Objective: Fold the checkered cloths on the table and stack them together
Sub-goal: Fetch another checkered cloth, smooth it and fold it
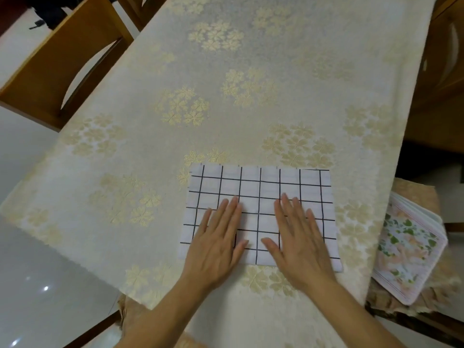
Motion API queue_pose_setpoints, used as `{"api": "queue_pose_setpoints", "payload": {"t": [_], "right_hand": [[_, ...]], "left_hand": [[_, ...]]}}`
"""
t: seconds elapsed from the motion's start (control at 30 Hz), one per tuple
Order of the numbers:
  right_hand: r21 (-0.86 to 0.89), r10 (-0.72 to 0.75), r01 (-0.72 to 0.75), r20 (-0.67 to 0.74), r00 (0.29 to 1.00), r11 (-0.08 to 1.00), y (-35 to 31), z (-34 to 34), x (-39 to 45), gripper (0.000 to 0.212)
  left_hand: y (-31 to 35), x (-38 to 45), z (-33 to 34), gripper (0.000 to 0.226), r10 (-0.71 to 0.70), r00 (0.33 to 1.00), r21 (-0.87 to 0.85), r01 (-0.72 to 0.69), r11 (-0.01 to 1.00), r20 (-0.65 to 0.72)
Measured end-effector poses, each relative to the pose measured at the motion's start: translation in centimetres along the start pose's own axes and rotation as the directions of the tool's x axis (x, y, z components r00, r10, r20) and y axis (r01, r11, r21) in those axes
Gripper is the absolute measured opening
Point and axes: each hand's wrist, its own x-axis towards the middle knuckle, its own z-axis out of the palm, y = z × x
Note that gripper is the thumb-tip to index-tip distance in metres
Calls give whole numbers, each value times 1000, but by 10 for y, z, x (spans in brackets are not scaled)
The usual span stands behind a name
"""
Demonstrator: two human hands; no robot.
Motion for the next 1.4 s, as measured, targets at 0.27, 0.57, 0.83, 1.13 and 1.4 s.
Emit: {"api": "queue_pose_setpoints", "payload": {"t": [0.27, 0.57, 0.83, 1.13, 1.4], "right_hand": [[-83, 67, -64, 35, 997, 994, 39, 16, -10, 80], [-89, 63, -61, 11, 998, 994, 50, 6, 11, 81], [-92, 65, -64, 9, 998, 994, 51, 5, 20, 82], [-59, 114, -115, -16, 993, 992, 38, 11, 26, 81], [-60, 140, -140, -6, 990, 988, 37, 8, 14, 83]], "left_hand": [[-12, -9, 17, 75, -129, 991, 32, 128, 991, 29], [-16, 5, 17, 77, -169, 986, 19, 169, 985, 2], [-21, 5, 15, 78, -190, 982, 4, 190, 982, -11], [-33, 48, 7, 75, -77, 997, 29, 77, 997, 9], [-29, 46, 5, 76, -47, 999, 13, 47, 999, -14]]}}
